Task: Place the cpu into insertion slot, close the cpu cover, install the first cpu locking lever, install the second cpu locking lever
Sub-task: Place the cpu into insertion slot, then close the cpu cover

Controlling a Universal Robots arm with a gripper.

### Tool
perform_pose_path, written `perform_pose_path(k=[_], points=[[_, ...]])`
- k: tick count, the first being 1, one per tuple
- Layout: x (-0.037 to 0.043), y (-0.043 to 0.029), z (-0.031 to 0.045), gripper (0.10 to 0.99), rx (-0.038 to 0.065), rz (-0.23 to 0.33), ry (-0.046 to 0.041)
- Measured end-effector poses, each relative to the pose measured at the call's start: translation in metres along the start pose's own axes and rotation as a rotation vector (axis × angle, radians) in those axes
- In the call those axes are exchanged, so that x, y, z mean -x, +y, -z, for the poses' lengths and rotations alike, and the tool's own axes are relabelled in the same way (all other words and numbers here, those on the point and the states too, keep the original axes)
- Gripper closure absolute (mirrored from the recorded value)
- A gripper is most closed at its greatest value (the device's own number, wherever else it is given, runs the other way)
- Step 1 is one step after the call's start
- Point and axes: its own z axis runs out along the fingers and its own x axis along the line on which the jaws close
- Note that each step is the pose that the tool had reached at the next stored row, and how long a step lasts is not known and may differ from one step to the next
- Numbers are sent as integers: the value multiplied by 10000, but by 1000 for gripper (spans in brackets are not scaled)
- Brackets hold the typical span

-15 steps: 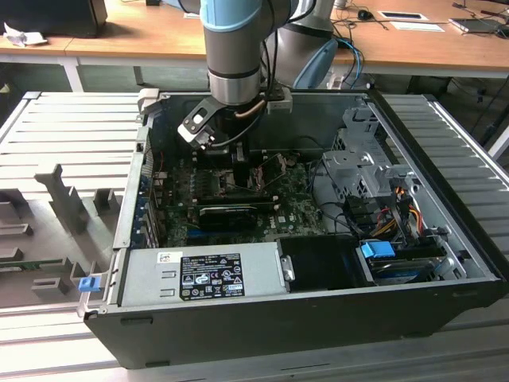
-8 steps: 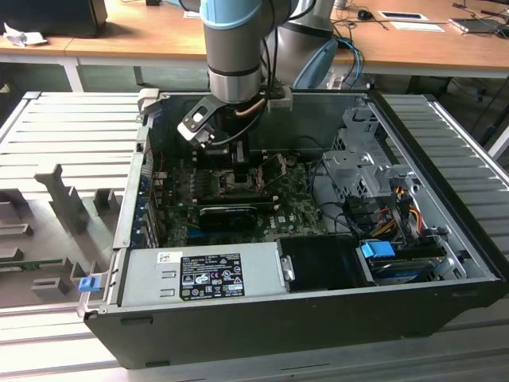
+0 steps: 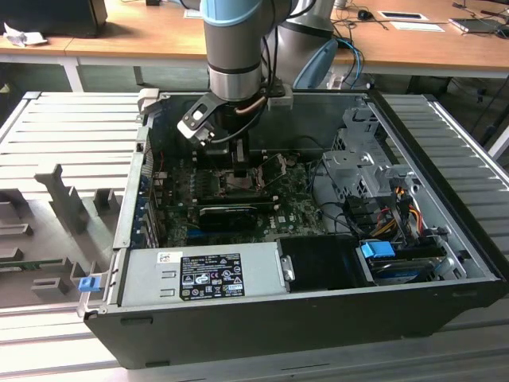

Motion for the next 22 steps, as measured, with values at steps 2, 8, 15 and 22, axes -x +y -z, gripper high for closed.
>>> perform_pose_path(k=[2, 8, 15, 22], points=[[0, 1, 11, 980, 0, 1, 0], [0, 3, 32, 980, -9, 1, -1], [-1, 71, 144, 980, -175, 0, -4], [-1, 89, 362, 980, -210, 1, -4]])
